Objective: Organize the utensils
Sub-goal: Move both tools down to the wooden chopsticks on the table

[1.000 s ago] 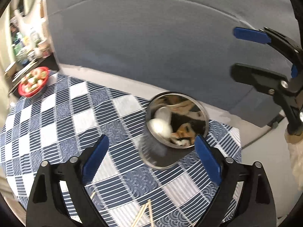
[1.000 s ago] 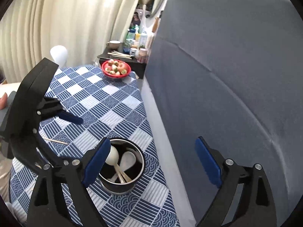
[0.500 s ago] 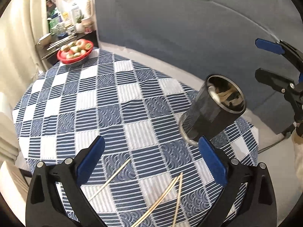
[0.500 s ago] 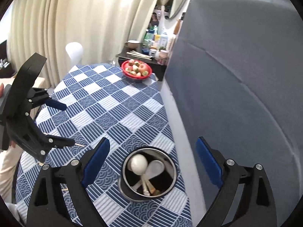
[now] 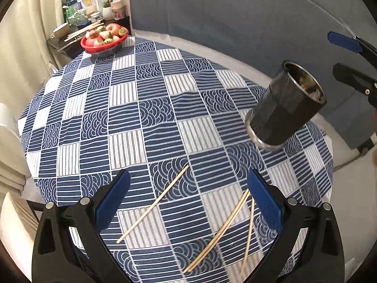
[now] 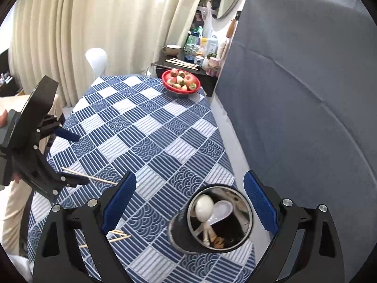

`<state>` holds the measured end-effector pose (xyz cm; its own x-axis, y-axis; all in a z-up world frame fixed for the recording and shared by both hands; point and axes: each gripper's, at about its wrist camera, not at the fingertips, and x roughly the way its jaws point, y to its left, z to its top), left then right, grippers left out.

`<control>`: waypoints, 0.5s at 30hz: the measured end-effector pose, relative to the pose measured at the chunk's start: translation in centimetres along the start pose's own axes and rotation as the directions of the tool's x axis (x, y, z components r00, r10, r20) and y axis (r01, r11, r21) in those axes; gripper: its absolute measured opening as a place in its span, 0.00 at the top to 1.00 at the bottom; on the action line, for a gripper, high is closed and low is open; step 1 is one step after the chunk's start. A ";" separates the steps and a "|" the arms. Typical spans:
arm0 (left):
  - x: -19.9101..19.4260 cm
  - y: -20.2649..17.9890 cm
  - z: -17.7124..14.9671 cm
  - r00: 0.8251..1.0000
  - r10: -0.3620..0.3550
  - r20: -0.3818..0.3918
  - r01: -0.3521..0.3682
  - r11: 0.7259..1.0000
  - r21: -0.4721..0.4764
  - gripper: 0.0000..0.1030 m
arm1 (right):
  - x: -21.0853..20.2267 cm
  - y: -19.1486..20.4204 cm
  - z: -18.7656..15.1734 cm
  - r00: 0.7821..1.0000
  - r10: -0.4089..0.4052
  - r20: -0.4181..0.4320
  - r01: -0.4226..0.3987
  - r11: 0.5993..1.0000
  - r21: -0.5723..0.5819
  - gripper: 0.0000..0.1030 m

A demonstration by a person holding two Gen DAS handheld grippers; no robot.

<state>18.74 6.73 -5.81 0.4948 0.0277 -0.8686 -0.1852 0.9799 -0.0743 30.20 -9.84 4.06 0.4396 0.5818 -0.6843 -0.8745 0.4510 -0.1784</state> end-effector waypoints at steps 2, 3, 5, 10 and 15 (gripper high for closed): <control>0.5 0.7 -0.3 1.000 -0.013 -0.019 0.013 1.000 0.016 0.06 | 0.3 0.6 -0.2 1.000 -0.015 -0.013 0.015 1.000 0.004 0.14; 0.8 1.1 -0.5 1.000 -0.016 -0.026 0.017 1.000 0.023 0.06 | 0.6 1.0 -0.4 0.999 -0.028 -0.025 0.028 1.000 0.001 0.14; 1.5 1.7 -0.8 0.999 -0.028 -0.043 0.029 0.999 0.041 0.06 | 1.1 1.8 -0.8 0.998 -0.049 -0.048 0.049 0.999 -0.005 0.14; 3.5 3.0 -1.4 0.995 -0.057 -0.086 0.065 0.993 0.095 0.06 | 1.7 3.0 -1.6 0.994 -0.069 -0.086 0.072 0.997 0.033 0.14; 5.7 4.3 -2.4 0.985 -0.089 -0.146 0.110 0.984 0.140 0.06 | 2.6 4.6 -3.0 0.987 -0.092 -0.129 0.102 0.992 0.076 0.14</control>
<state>18.72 10.68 -12.21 0.3799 -0.0888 -0.9208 -0.0090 0.9950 -0.0997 26.70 -8.27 -0.62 0.4880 0.4454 -0.7506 -0.8067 0.5586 -0.1930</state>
